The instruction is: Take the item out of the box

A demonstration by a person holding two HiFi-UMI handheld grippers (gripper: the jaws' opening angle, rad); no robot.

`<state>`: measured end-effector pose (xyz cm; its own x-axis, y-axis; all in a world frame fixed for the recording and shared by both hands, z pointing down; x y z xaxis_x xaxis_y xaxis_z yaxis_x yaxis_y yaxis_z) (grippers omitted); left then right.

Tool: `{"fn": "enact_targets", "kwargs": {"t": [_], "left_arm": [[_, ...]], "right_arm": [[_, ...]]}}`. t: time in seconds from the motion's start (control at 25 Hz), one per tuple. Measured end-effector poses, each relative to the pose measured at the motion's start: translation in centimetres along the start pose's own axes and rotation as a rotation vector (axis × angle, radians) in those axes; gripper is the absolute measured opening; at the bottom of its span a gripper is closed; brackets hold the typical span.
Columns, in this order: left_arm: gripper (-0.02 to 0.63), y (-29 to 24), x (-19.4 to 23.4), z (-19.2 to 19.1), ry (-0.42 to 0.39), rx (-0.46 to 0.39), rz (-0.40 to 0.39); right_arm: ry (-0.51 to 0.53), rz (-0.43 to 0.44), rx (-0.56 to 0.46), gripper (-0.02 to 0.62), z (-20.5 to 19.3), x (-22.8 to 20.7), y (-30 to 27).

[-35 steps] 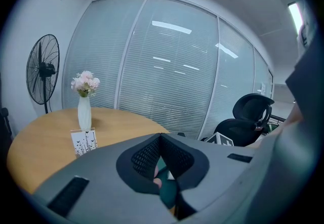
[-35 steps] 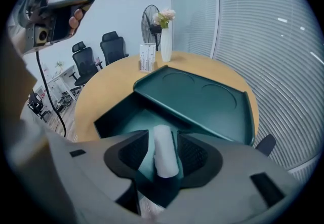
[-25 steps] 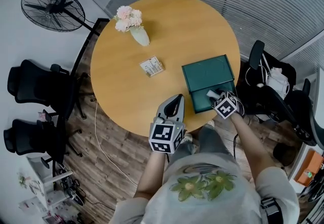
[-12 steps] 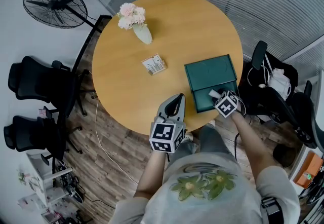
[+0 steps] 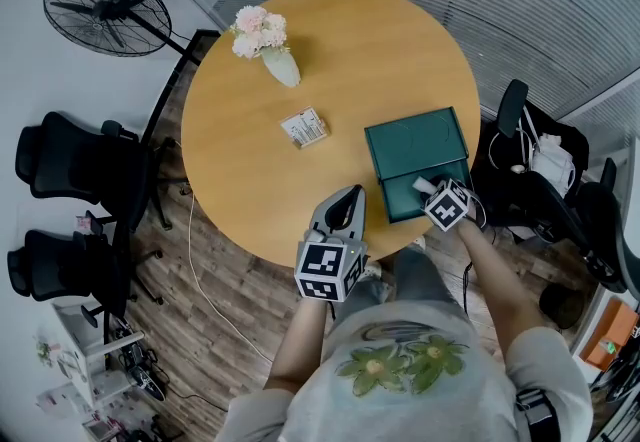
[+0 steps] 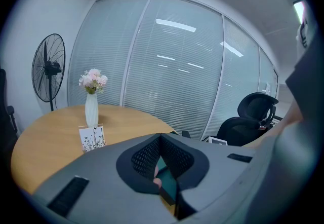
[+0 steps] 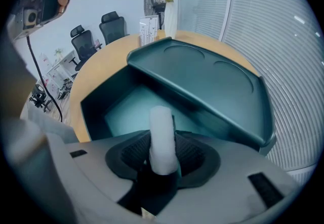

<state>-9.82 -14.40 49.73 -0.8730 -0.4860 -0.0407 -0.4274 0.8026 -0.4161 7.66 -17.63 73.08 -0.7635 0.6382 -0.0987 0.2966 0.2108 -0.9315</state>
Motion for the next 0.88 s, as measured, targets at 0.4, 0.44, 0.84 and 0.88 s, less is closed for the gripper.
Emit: {"fn": "enact_targets", "kwargs": {"t": [0.4, 0.44, 0.84, 0.88], "left_arm": [[0.002, 0.0, 0.4, 0.1, 0.001, -0.002, -0.005], [0.002, 0.0, 0.4, 0.1, 0.001, -0.003, -0.006], [0.002, 0.0, 0.4, 0.6, -0.004, -0.016, -0.013], [0.002, 0.0, 0.3, 0.7, -0.005, -0.017, -0.013]], "right_arm": [[0.006, 0.000, 0.006, 0.158, 0.3, 0.1, 0.3], [0.008, -0.001, 0.007, 0.158, 0.4, 0.2, 0.4], [0.022, 0.000, 0.000, 0.155, 0.4, 0.4, 0.9], [0.020, 0.002, -0.003, 0.154, 0.5, 0.4, 1.0]]}}
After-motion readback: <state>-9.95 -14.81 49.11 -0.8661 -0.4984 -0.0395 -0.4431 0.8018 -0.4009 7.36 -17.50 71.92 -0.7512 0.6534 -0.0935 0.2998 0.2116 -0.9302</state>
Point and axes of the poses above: the fingertips, and each gripper's own axes: y backward along the fingers, x to its left, z out of its top, the point moved 3 cm from there along y, backward along the fingers, and after that the axes turned 15 degrees about -y, right-handed, at the moved point
